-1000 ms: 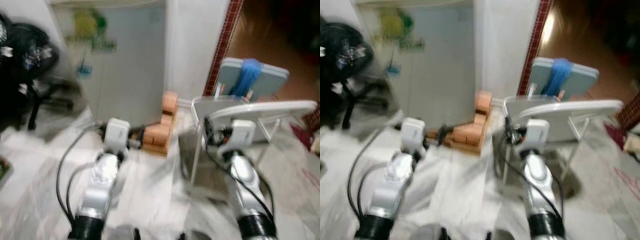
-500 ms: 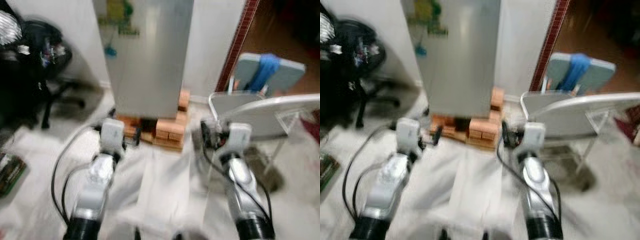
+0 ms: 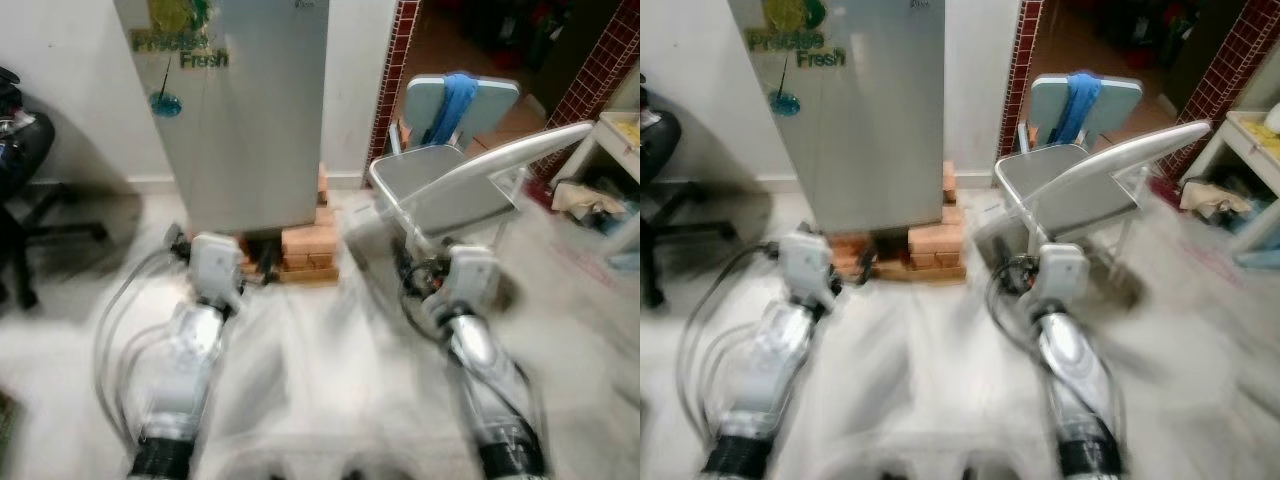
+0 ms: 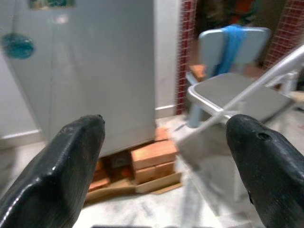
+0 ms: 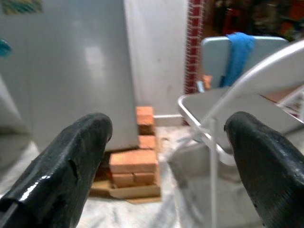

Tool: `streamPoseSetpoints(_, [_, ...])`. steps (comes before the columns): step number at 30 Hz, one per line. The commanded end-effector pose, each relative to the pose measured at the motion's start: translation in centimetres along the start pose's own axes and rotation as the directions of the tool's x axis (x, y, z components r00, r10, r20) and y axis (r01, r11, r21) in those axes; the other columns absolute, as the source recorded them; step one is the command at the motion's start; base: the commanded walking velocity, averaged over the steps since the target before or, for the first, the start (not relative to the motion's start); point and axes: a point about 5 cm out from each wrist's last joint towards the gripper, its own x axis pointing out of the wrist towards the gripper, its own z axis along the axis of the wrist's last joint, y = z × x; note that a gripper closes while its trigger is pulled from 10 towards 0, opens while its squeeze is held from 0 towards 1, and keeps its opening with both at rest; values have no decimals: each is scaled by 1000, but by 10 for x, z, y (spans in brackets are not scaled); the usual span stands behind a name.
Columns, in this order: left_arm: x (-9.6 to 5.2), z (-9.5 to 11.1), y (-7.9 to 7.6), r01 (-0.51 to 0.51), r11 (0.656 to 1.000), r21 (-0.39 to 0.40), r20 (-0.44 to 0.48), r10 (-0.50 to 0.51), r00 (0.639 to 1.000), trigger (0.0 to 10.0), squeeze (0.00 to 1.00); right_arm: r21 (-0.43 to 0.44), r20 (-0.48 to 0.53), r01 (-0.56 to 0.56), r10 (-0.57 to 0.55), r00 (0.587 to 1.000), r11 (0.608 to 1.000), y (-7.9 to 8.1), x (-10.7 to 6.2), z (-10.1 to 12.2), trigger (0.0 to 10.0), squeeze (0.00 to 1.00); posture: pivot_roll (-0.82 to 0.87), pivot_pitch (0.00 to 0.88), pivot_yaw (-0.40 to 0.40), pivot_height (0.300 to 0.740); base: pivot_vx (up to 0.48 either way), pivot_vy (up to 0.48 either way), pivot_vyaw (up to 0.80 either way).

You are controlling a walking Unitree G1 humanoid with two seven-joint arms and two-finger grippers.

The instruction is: Restocking fridge

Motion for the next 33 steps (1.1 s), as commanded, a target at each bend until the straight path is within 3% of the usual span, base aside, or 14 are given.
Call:
streamPoseSetpoints(1, [-2, 3, 12, -35, 999, 14, 7, 35, 999, 10000, 0, 15, 25, -17, 17, 1000, 1000, 8, 3, 5, 10000, 0, 16, 0, -14, 740, 0, 472, 0])
streamPoseSetpoints(17, [-8, 8, 16, -60, 998, -23, 27, 61, 998, 10000, 0, 28, 43, 3, -5, 999, 1000, 7, 5, 12, 10000, 0, 26, 25, -17, 740, 271, 378, 0])
streamPoseSetpoints(23, [-13, 14, 23, -63, 997, 42, 79, 59, 995, 10000, 0, 31, 59, 16, -18, 998, 999, 5, 3, 14, 10000, 0, 29, 14, -8, 740, 308, 368, 0])
streamPoseSetpoints(26, [-9, 17, 23, -63, 998, 29, 80, 61, 995, 10000, 0, 31, 71, 18, -20, 997, 999, 7, 5, 17, 10000, 0, 25, 17, -13, 740, 330, 348, 0])
streamPoseSetpoints(33, [-11, 15, 24, -81, 996, -26, 56, 83, 995, 10000, 0, 35, 72, 29, -31, 997, 999, 6, 2, 18, 10000, 0, 19, 41, -7, 740, 337, 341, -789])
